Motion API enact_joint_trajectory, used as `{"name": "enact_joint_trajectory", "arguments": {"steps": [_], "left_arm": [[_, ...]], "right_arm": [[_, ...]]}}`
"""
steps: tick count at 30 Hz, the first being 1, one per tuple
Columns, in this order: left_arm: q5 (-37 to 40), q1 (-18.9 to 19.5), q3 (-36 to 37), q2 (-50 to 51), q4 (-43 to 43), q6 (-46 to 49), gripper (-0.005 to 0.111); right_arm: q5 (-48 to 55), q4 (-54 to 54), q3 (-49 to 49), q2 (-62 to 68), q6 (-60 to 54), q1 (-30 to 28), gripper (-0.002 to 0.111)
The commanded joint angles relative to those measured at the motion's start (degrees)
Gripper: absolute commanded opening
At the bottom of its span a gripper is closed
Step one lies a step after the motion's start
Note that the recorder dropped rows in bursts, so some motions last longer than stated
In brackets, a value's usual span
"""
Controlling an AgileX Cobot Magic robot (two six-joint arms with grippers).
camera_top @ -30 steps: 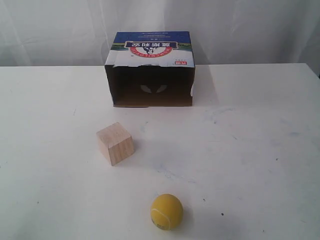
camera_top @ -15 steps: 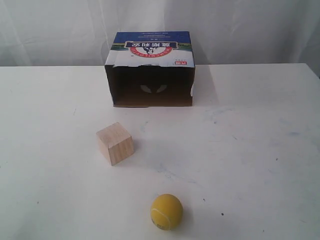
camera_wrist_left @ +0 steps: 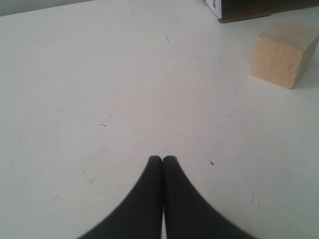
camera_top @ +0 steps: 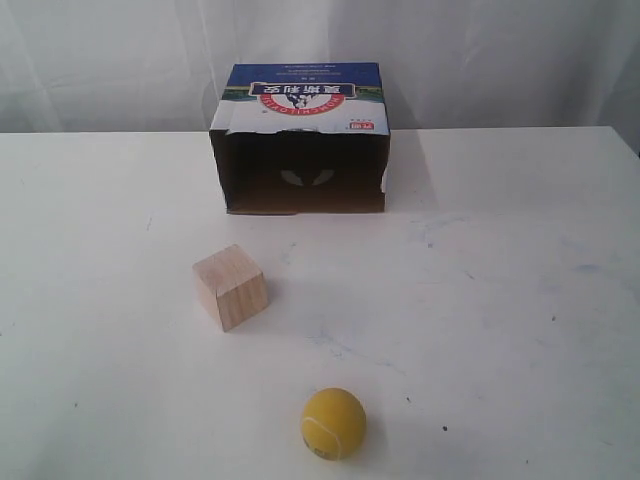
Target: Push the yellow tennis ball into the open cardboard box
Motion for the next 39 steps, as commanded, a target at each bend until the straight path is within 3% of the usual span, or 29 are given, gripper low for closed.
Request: {"name": "enact_joint_trajectory", "arguments": {"steps": [1,4,7,8,11,16,19,23,29,34,39], "left_arm": [[0.04,-0.05,0.16,-0.24,-0.40,0.00,0.000],[0.04,-0.05,0.16,-0.24,-0.40,0.00,0.000],[0.04,-0.05,0.16,-0.24,-0.40,0.00,0.000],[0.04,-0.05,0.16,-0.24,-0.40,0.00,0.000],[0.04,-0.05,0.16,-0.24,-0.40,0.00,0.000],[0.04,-0.05,0.16,-0.24,-0.40,0.00,0.000],[0.04,-0.05,0.16,-0.24,-0.40,0.00,0.000],[0.04,-0.05,0.16,-0.24,-0.40,0.00,0.000],[0.04,-0.05,0.16,-0.24,-0.40,0.00,0.000],[0.04,-0.05,0.16,-0.24,-0.40,0.00,0.000],[0.04,-0.05,0.16,-0.24,-0.40,0.00,0.000]], "right_arm": [[8.55,-28.80,-11.00,24.39,-10.58,-0.11,0.000],[29.39,-36.94,-18.51,38.60,-5.80,0.53,0.000],[56.48,-32.80,-25.55,48.47,0.86,2.36,0.000],[66.04,-29.02,-27.47,51.16,-2.01,3.47,0.000],[77.59,-17.99,-30.52,53.85,-25.29,6.29,0.000],[84.14,5.54,-30.78,49.89,-43.11,12.76,0.000],[90.54,18.54,-29.76,46.91,-48.24,19.24,0.000],[90.45,31.34,-27.50,45.76,-54.15,30.37,0.000],[81.76,33.94,-26.56,47.02,-54.79,46.21,0.000],[74.63,33.94,-26.56,49.12,-54.79,49.47,0.000],[82.27,33.79,-26.56,51.05,-54.79,49.47,0.000]]}}
